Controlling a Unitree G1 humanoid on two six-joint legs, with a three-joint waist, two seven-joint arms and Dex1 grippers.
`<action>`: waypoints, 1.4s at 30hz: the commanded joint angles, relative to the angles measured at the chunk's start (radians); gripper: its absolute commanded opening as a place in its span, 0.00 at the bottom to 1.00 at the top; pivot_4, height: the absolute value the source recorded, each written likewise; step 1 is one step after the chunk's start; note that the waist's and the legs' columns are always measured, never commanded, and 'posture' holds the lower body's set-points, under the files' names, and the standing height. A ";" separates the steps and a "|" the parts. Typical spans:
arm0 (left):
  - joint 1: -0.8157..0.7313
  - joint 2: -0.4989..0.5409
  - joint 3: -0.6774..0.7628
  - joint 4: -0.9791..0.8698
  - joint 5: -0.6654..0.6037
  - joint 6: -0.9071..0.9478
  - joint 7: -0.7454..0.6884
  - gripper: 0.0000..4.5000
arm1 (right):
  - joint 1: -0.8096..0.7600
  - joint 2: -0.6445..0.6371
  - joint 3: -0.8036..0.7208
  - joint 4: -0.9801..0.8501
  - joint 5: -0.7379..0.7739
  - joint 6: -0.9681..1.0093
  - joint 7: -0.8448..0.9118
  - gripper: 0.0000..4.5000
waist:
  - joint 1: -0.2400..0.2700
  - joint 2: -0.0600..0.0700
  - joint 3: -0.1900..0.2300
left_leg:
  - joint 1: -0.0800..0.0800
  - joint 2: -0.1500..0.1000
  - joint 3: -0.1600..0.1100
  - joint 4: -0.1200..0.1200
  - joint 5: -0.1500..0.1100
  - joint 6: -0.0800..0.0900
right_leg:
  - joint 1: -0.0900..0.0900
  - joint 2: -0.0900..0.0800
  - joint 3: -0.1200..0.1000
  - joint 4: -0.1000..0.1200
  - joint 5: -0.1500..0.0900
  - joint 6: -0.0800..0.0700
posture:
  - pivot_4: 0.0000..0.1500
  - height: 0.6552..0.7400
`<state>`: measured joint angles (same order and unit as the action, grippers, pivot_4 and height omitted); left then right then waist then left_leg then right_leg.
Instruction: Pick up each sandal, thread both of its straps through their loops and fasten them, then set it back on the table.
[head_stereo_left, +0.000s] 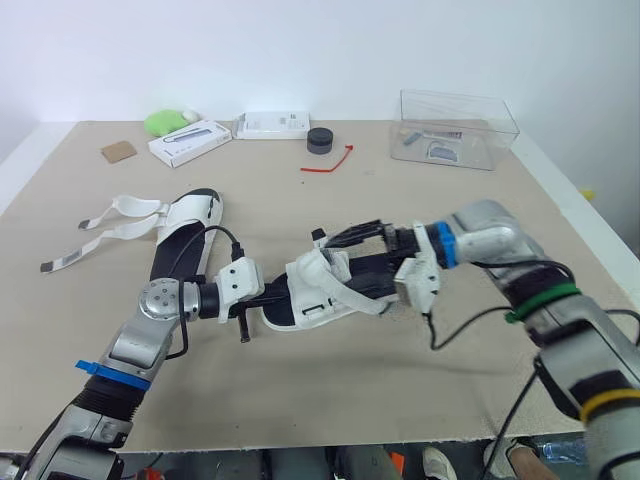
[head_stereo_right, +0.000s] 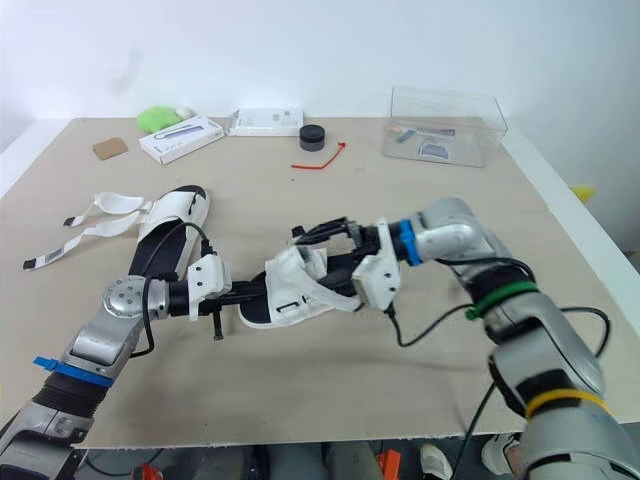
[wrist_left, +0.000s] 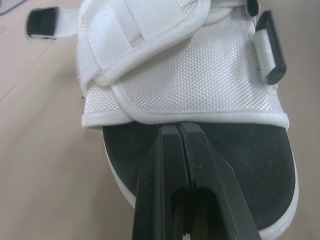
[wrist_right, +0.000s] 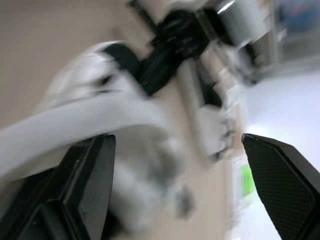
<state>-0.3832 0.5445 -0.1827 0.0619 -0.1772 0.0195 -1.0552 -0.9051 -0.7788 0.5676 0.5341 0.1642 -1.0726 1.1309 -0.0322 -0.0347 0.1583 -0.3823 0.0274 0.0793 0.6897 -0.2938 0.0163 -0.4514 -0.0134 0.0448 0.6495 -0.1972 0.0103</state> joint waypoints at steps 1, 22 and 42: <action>0.008 0.000 -0.014 -0.005 0.000 0.005 -0.015 0.00 | 0.109 -0.073 -0.095 -0.252 0.168 0.313 0.001 0.99 | 0.002 0.000 0.000 | 0.000 0.000 0.000 0.000 0.000 0.000 | 0.000 0.000 0.000 0.000 0.000 0.000 | 1.00 1.00; -0.017 0.001 -0.013 0.009 0.005 0.010 -0.036 0.00 | 0.423 -0.213 -0.324 -0.845 0.803 1.956 -0.356 0.99 | 0.011 -0.001 -0.001 | -0.002 0.001 -0.002 0.005 0.001 0.001 | 0.002 0.009 0.003 -0.001 -0.002 0.007 | 1.00 1.00; 0.003 0.000 -0.011 0.001 0.010 0.006 -0.018 0.00 | 0.346 -0.059 -0.296 -0.842 0.684 2.166 -0.226 0.02 | 0.011 -0.001 -0.001 | -0.004 0.000 -0.002 0.006 0.000 0.003 | 0.001 0.010 0.003 -0.001 -0.002 0.007 | 1.00 1.00</action>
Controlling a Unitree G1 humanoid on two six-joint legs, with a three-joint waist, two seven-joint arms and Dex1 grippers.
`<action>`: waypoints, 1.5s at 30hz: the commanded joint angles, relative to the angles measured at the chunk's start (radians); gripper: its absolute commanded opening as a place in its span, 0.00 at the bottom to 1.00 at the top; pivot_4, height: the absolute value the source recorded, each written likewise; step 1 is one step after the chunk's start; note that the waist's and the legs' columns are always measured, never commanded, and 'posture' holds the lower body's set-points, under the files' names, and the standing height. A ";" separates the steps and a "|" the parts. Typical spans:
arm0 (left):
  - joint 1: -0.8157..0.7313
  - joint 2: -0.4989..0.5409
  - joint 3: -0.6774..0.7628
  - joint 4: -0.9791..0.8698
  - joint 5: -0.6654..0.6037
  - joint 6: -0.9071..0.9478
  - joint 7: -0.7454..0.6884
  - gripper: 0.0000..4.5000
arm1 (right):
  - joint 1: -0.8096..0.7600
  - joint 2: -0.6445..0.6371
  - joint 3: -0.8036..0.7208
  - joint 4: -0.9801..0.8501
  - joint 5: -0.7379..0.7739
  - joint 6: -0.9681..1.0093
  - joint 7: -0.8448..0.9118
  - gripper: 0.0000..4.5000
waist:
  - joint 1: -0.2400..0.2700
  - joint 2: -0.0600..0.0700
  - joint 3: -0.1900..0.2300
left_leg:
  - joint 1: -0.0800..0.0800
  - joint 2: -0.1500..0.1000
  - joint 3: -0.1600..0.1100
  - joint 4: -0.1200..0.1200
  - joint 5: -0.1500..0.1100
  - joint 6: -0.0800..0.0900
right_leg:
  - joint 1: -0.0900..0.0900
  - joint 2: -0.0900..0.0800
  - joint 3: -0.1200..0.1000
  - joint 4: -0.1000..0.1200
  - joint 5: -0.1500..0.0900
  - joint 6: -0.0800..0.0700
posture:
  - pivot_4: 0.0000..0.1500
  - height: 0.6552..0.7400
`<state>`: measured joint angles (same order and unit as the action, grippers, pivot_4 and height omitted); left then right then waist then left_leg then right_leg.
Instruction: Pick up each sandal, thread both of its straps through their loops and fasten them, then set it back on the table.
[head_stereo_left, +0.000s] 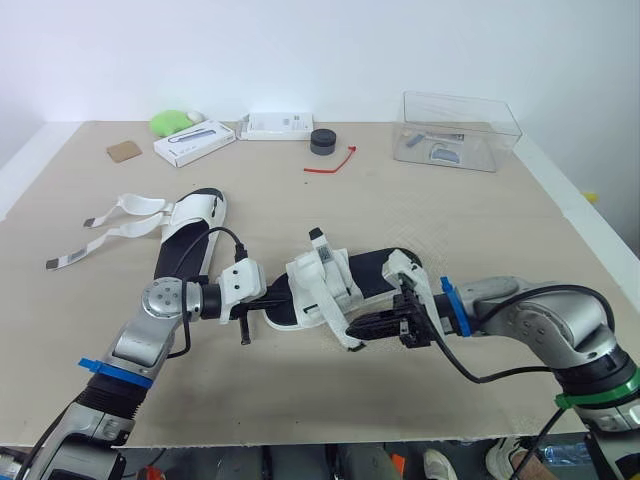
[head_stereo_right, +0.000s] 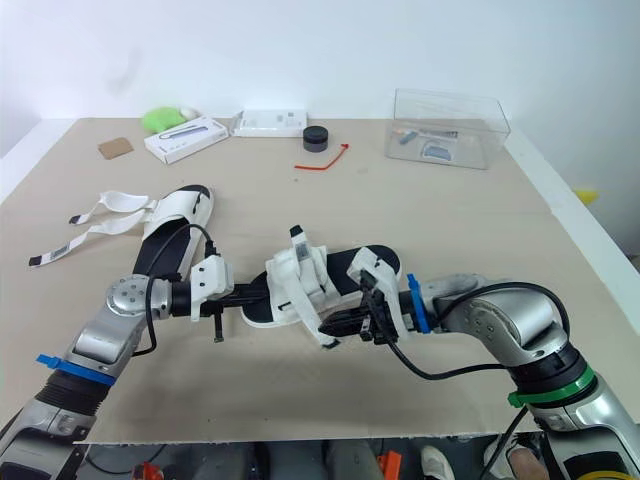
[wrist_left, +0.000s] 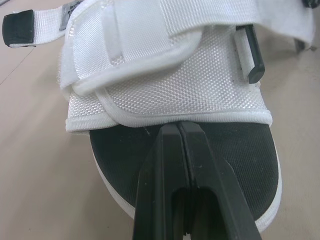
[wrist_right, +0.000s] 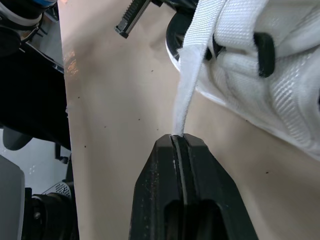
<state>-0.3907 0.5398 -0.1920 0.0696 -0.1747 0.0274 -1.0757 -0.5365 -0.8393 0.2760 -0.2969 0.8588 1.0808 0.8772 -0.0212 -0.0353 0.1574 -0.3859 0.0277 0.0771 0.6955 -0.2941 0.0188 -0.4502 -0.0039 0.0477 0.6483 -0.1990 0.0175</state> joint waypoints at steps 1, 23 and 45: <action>0.010 0.005 -0.002 -0.006 0.007 -0.002 0.003 0.00 | -0.024 0.002 0.000 -0.012 -0.018 0.016 0.033 0.02 | 0.000 0.000 0.000 | 0.000 0.000 0.000 0.000 0.000 0.000 | 0.000 0.000 0.000 0.000 0.000 0.000 | 1.00 1.00; 0.008 -0.014 -0.012 0.005 0.015 -0.017 0.009 0.00 | -0.446 0.392 -0.281 0.443 0.141 0.478 -0.219 0.02 | -0.001 0.000 -0.001 | -0.004 -0.001 0.001 0.001 0.000 0.003 | -0.003 -0.003 -0.001 0.000 0.004 0.001 | 1.00 1.00; 0.015 -0.010 -0.011 -0.001 0.016 -0.016 0.007 0.00 | -0.496 0.475 -0.297 0.550 -0.016 0.526 -0.234 0.02 | -0.002 0.000 -0.001 | -0.004 -0.001 0.001 0.001 0.000 0.003 | -0.003 -0.003 -0.001 0.000 0.005 0.001 | 1.00 1.00</action>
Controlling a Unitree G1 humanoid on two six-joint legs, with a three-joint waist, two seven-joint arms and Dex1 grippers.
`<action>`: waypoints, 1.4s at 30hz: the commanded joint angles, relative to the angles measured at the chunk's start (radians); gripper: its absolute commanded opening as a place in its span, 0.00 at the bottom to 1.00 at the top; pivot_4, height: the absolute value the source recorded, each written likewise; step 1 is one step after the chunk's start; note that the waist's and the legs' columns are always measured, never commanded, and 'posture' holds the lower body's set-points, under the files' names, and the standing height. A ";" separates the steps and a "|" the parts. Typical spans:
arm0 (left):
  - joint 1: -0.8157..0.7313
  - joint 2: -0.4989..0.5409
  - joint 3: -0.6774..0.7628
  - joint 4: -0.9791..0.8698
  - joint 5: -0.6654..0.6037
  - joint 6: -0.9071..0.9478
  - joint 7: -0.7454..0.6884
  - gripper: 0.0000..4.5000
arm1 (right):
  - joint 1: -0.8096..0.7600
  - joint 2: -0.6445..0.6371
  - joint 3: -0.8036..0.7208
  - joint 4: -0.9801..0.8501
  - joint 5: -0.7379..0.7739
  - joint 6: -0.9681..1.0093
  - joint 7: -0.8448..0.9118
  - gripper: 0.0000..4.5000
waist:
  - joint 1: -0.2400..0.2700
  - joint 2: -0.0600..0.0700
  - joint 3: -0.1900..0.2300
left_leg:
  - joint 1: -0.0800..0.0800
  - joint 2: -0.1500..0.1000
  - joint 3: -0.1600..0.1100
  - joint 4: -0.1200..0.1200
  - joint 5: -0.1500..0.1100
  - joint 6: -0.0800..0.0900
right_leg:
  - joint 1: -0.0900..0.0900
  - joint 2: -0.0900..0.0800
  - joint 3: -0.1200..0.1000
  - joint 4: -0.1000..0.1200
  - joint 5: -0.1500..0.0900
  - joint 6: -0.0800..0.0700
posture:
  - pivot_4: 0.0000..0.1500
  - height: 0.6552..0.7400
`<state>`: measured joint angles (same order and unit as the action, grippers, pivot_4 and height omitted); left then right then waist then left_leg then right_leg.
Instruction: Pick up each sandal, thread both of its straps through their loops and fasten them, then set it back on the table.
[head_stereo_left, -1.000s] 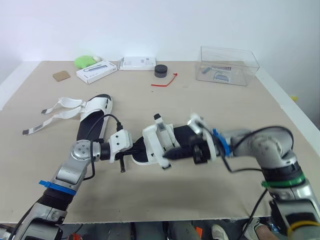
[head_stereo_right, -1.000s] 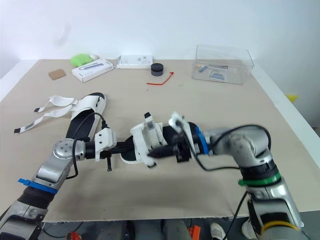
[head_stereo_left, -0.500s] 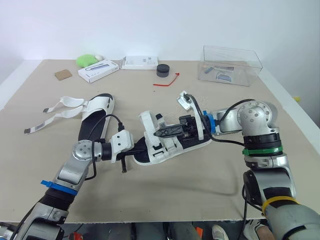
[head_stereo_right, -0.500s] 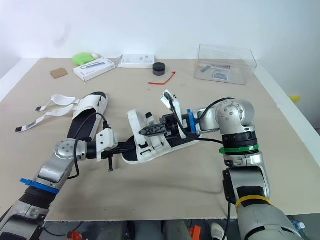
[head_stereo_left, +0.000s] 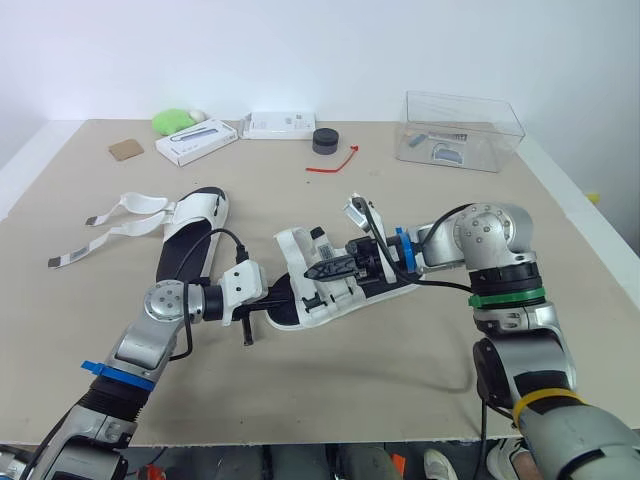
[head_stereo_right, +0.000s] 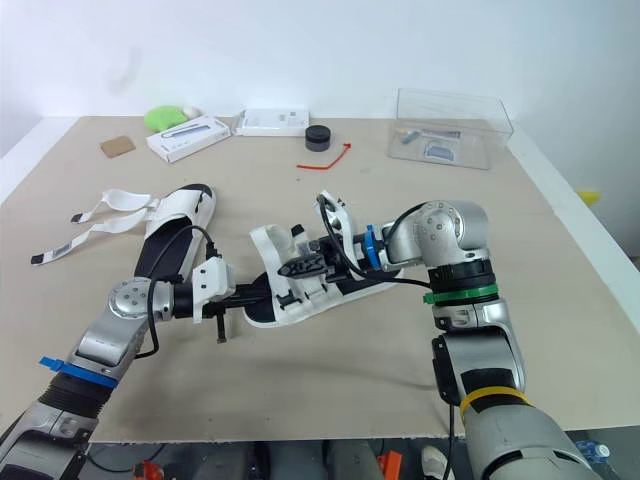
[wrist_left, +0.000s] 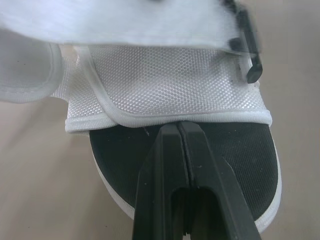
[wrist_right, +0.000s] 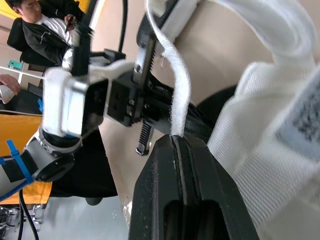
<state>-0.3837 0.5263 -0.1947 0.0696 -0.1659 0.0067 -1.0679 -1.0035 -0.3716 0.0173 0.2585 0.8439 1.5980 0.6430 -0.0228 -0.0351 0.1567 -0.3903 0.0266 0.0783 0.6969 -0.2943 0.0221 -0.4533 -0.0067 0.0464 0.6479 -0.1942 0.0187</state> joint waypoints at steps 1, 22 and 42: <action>0.008 0.004 -0.008 -0.001 0.007 0.005 -0.001 0.00 | -0.029 0.010 -0.042 -0.006 -0.002 0.012 -0.002 0.02 | 0.000 0.000 0.000 | 0.000 0.000 0.000 0.000 0.000 0.000 | 0.000 0.000 0.000 0.000 0.000 0.000 | 1.00 1.00; 0.001 0.007 -0.009 0.012 0.014 -0.003 -0.004 0.00 | 0.060 -0.017 -0.046 -0.016 0.118 0.016 -0.125 0.02 | 0.000 0.000 0.000 | 0.000 0.000 0.000 0.000 0.000 0.000 | 0.000 0.000 0.000 -0.001 0.000 0.000 | 1.00 1.00; 0.011 0.012 -0.008 0.002 0.015 0.002 -0.007 0.00 | 0.120 -0.022 -0.028 -0.121 0.098 0.016 -0.153 0.02 | -0.001 0.000 0.000 | -0.001 0.000 0.000 0.000 0.000 0.001 | 0.000 0.000 0.000 -0.002 0.000 0.000 | 1.00 1.00</action>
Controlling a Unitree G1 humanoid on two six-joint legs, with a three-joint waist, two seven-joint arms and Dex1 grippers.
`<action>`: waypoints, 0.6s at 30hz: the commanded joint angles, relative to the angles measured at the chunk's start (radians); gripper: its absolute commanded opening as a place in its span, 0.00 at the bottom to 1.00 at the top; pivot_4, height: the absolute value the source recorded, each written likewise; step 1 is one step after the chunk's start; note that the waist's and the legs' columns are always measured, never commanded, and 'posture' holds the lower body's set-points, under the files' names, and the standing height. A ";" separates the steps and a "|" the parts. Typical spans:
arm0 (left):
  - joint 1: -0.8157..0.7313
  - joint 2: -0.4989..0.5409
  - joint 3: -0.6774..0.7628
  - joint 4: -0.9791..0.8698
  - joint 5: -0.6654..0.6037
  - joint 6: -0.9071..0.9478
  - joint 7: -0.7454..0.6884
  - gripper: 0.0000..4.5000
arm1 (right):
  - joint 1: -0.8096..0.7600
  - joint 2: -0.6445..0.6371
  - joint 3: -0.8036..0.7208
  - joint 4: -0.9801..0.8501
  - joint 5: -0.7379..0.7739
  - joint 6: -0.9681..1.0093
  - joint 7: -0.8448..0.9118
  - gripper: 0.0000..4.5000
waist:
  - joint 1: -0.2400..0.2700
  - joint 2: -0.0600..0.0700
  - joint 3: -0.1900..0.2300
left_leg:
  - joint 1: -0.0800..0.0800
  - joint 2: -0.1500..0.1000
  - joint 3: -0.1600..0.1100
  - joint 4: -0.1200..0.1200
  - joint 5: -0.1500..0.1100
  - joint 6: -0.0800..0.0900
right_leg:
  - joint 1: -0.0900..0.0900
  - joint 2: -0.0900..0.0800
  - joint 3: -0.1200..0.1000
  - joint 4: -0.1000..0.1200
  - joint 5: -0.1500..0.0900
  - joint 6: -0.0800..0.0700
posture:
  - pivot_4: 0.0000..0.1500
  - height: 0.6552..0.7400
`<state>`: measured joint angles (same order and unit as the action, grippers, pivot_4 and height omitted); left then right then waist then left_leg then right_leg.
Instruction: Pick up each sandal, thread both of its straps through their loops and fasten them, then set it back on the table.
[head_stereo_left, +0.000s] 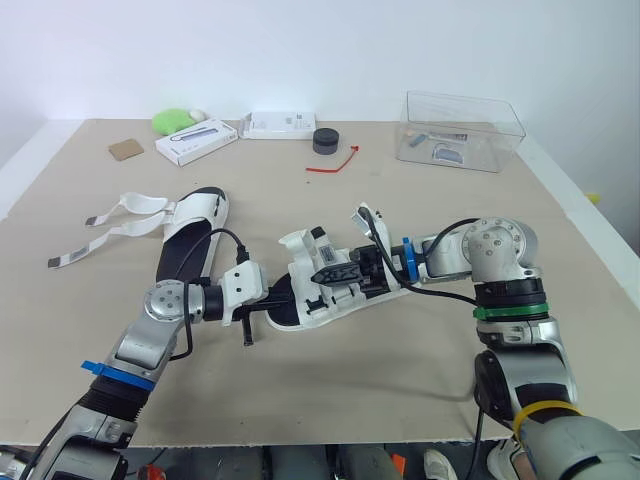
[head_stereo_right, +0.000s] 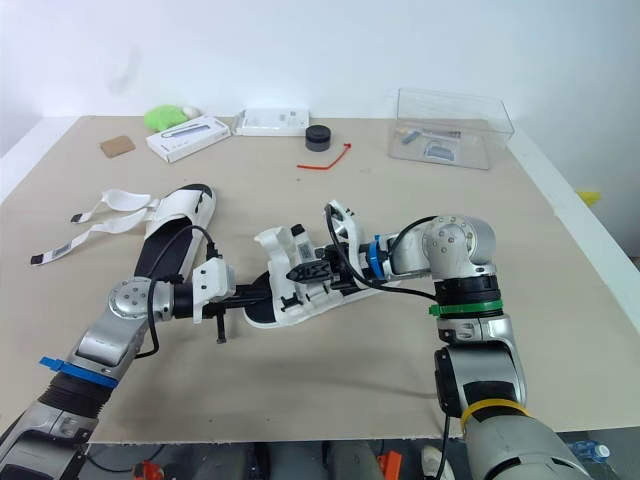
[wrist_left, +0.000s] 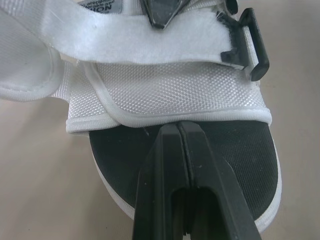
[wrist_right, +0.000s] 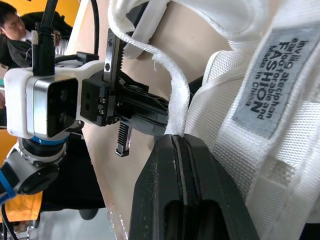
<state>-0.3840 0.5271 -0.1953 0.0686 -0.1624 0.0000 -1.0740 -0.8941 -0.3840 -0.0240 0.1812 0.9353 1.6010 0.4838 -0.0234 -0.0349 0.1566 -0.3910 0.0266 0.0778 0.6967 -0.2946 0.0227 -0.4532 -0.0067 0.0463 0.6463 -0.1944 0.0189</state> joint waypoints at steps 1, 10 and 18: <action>0.012 0.011 -0.008 0.001 0.011 0.008 -0.001 0.00 | 0.007 -0.008 0.007 -0.049 0.017 0.013 0.003 0.02 | 0.000 0.000 0.000 | 0.000 0.000 0.000 0.000 0.000 0.000 | 0.000 0.000 0.000 0.000 0.000 0.000 | 1.00 1.00; 0.011 0.007 -0.011 0.005 0.015 0.003 0.002 0.00 | 0.006 -0.032 0.008 -0.109 0.109 0.013 -0.023 0.02 | 0.000 0.000 0.000 | 0.000 0.000 0.000 0.000 0.000 0.000 | 0.000 0.000 0.000 0.000 0.000 0.000 | 1.00 1.00; 0.009 0.001 -0.017 0.008 0.018 -0.001 0.004 0.00 | 0.057 -0.050 0.031 -0.212 0.055 0.002 -0.016 0.02 | 0.000 0.000 0.000 | 0.000 0.000 0.000 0.000 0.000 0.000 | 0.000 0.000 0.000 0.000 0.000 0.001 | 1.00 1.00</action>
<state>-0.3838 0.5264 -0.1972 0.0685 -0.1593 -0.0027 -1.0705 -0.8481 -0.4284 -0.0034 -0.0008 1.0075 1.5976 0.4668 -0.0234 -0.0349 0.1565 -0.3912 0.0266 0.0776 0.6967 -0.2948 0.0228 -0.4530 -0.0067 0.0465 0.6460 -0.1948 0.0197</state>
